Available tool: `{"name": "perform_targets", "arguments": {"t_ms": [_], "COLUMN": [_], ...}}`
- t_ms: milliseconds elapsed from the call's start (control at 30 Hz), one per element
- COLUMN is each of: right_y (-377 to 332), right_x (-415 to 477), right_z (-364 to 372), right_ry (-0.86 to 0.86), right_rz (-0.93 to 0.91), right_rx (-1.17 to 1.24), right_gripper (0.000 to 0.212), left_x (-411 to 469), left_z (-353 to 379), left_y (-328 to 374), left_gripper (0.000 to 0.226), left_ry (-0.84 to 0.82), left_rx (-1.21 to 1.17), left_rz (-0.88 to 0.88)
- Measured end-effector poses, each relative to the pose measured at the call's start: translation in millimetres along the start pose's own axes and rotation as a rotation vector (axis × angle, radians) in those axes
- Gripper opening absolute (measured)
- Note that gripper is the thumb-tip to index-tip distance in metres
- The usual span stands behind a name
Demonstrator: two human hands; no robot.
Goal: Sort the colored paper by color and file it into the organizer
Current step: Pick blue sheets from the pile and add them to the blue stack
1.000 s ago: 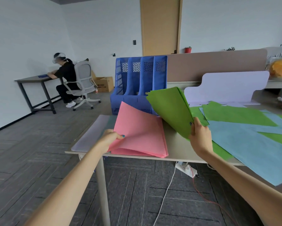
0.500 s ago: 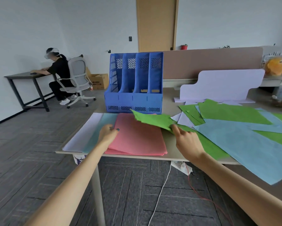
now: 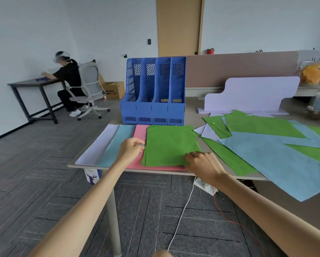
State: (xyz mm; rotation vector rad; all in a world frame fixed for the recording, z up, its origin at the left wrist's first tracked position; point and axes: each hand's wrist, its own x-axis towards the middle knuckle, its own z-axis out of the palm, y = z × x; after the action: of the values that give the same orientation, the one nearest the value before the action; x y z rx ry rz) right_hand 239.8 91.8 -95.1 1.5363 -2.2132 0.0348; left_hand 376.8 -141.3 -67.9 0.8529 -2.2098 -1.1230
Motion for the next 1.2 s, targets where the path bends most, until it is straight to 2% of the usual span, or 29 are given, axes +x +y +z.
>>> {"name": "perform_targets", "arguments": {"t_ms": [100, 233, 467, 933, 1100, 1200], "right_y": [1, 5, 29, 158, 211, 242], "right_x": [-1, -6, -27, -87, -108, -121], "right_z": [-5, -9, -23, -12, -1, 3], "right_ry": [-0.032, -0.051, 0.015, 0.125, 0.094, 0.033], "right_rz": [0.042, 0.062, 0.154, 0.510, 0.643, 0.668], "right_rx": [0.034, 0.062, 0.161, 0.357, 0.332, 0.283], "right_gripper": [0.048, 0.055, 0.051, 0.017, 0.020, 0.028], "left_x": [-11, -29, -45, -36, -30, -30], "left_z": [10, 25, 68, 204, 245, 263], "left_y": [3, 9, 36, 117, 129, 136], "left_gripper": [0.019, 0.019, 0.021, 0.019, 0.019, 0.019], "left_ry": [0.042, 0.017, -0.095, -0.240, -0.262, -0.264], "left_rx": [0.049, 0.054, 0.035, 0.061, 0.061, 0.129], "left_rz": [0.076, 0.147, 0.219, 0.316, 0.276, 0.323]}}
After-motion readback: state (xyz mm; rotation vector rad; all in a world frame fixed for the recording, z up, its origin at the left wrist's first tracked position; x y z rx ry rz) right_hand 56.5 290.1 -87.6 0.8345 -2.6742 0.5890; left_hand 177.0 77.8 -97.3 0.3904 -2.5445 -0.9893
